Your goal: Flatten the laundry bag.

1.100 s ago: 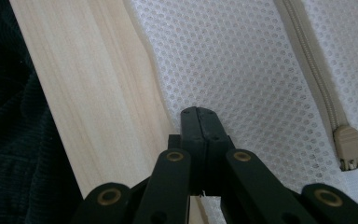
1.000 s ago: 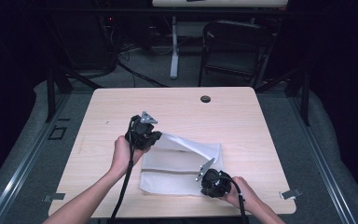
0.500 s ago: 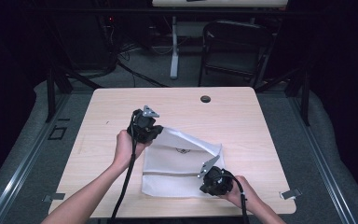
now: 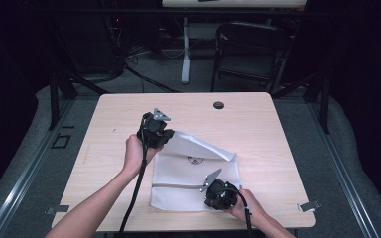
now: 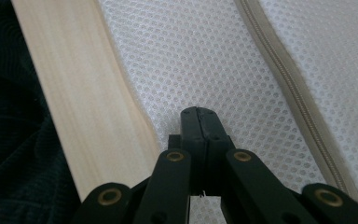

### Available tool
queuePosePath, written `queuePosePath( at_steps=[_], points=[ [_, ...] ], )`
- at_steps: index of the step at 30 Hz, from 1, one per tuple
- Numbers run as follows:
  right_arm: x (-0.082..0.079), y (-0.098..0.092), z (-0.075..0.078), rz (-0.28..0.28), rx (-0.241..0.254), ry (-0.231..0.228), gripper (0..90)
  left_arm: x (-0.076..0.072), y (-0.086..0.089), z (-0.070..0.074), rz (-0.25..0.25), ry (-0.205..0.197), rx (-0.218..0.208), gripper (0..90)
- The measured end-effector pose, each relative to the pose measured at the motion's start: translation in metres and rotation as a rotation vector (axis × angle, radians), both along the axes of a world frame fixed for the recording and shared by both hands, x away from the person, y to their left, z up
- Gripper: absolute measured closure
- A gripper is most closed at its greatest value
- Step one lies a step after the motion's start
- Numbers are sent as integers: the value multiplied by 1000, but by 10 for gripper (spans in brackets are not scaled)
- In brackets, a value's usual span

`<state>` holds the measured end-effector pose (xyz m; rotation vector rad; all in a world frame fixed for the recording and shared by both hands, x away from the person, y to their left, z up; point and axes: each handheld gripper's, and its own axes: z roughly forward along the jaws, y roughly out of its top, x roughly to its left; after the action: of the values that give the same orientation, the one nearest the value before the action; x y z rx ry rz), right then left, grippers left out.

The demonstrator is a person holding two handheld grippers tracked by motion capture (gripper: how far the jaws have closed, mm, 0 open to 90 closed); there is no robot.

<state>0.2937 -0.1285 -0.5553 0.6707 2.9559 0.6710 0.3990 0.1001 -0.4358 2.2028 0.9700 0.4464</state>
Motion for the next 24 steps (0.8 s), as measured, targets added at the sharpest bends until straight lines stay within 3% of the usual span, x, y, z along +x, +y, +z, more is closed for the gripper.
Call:
queuePosePath(
  at_steps=[6, 8, 11, 24],
  points=[
    [-4, -3, 1, 40, -4, 11, 900, 7, -2, 0, 20, -10, 2, 898],
    [-6, -3, 0, 34, 14, 15, 900, 10, -2, 0, 25, -8, 1, 898],
    [-7, -4, 0, 49, 0, 13, 900, 13, -3, -1, 32, -13, 1, 898],
    [-10, 2, -1, 72, 24, 50, 900, 29, -12, -2, 54, -27, 10, 898]
  ],
)
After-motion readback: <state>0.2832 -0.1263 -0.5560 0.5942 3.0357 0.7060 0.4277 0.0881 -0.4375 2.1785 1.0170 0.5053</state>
